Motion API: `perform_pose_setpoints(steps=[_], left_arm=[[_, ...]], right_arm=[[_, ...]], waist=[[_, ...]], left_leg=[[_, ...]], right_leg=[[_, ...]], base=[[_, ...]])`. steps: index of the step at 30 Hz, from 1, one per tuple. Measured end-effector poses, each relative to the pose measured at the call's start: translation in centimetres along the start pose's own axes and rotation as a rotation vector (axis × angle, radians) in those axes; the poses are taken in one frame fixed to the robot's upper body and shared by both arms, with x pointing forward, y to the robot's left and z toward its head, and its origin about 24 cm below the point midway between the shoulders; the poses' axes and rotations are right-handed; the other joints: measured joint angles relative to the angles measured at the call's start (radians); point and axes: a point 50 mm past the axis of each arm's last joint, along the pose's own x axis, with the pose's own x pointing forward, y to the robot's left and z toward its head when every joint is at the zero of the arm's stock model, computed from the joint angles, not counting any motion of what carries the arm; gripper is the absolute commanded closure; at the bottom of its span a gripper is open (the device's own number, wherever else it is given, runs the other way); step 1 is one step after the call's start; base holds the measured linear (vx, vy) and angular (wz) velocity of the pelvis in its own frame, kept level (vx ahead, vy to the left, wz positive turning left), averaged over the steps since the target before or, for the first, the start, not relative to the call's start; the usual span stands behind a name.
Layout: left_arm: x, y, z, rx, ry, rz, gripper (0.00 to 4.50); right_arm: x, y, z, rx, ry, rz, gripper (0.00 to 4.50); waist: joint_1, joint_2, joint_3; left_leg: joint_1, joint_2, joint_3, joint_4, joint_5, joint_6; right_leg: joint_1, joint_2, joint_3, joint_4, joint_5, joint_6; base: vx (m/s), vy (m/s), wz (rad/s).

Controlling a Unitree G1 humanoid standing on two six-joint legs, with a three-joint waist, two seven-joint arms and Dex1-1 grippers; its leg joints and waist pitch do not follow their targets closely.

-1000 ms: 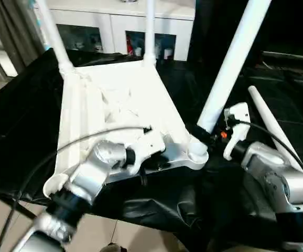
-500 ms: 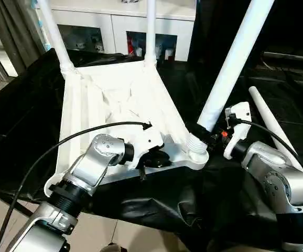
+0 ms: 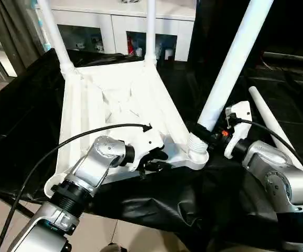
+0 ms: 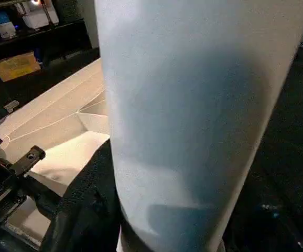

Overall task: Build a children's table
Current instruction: Insert table leg to table base

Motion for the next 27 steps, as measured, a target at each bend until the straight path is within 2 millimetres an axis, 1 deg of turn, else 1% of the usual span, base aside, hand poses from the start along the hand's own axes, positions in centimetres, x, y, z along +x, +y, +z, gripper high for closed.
perform_pose_setpoints(steps=[2, 5, 6, 9, 12, 14, 17, 23, 27], left_arm=[[0.0, 0.0, -0.1, -0.004, 0.002, -0.003, 3.27], [0.0, -0.1, -0.2, -0.016, 0.012, -0.019, 3.33], [0.0, -0.1, -0.3, -0.016, 0.016, -0.027, 3.63], [0.1, -0.2, -0.3, -0.017, 0.019, -0.040, 3.70], [0.1, -0.3, -0.3, -0.020, 0.016, -0.044, 4.09], [0.0, -0.2, -0.3, -0.021, 0.016, -0.043, 4.15], [0.0, -0.2, -0.4, -0.022, 0.017, -0.040, 4.48], [0.1, -0.2, -0.4, -0.025, 0.017, -0.038, 4.50], [0.0, -0.2, -0.4, -0.026, 0.016, -0.037, 4.50]], right_arm=[[0.0, 0.0, 0.0, 0.001, 0.002, 0.000, 2.57], [0.2, 0.0, -0.1, 0.003, 0.007, 0.001, 2.57], [0.3, -0.1, -0.1, 0.004, 0.009, 0.003, 2.57], [0.8, -0.1, 0.0, 0.004, 0.011, 0.004, 2.57], [0.9, -0.1, -0.1, -0.005, 0.023, 0.001, 2.57], [1.0, -0.3, -0.5, 0.002, 0.038, -0.002, 2.57], [1.1, -0.1, -0.9, -0.008, 0.065, 0.009, 2.57], [1.2, -0.1, -1.1, -0.028, 0.095, 0.022, 2.57], [0.8, -0.5, -1.1, -0.048, 0.115, 0.007, 2.57]], waist=[[0.000, 0.000, 0.000], [-0.001, 0.000, 0.000], [-0.001, 0.000, 0.000], [0.000, 0.000, 0.000], [0.000, 0.000, 0.000], [0.000, 0.000, 0.000], [0.000, 0.000, 0.000], [0.003, -0.001, 0.000], [0.002, -0.001, 0.000]], left_leg=[[0.000, 0.000, 0.000, 0.000, 0.000, 0.000], [0.000, 0.000, 0.000, 0.000, 0.000, 0.000], [0.000, 0.000, 0.000, 0.000, 0.000, 0.000], [0.000, 0.000, 0.000, 0.000, 0.000, 0.000], [0.000, 0.000, 0.000, 0.000, 0.000, 0.000], [0.000, 0.000, 0.000, 0.000, 0.000, 0.000], [0.000, 0.000, 0.000, 0.000, 0.000, 0.000], [0.000, 0.000, 0.000, 0.000, 0.000, 0.000], [0.000, 0.000, 0.000, 0.001, 0.000, 0.000]], right_leg=[[0.000, 0.000, 0.000, 0.000, 0.000, 0.000], [0.000, 0.000, 0.000, 0.000, 0.000, 0.000], [0.000, 0.000, 0.000, 0.000, 0.000, 0.000], [0.000, 0.000, 0.000, 0.000, 0.000, 0.000], [0.000, 0.000, 0.000, 0.000, 0.000, 0.000], [0.000, 0.000, 0.000, 0.000, 0.000, 0.000], [0.000, 0.000, 0.000, 0.000, 0.000, 0.000], [0.001, 0.000, 0.000, 0.000, 0.000, 0.000], [0.001, 0.000, 0.000, 0.001, 0.000, 0.000]], base=[[0.000, 0.000, 0.00], [0.000, 0.000, 0.00], [0.000, 0.000, 0.00], [0.000, 0.000, 0.00], [0.000, 0.000, 0.00], [0.000, 0.000, 0.00], [0.000, 0.000, 0.00], [0.000, 0.000, 0.00], [0.000, 0.000, 0.00]])
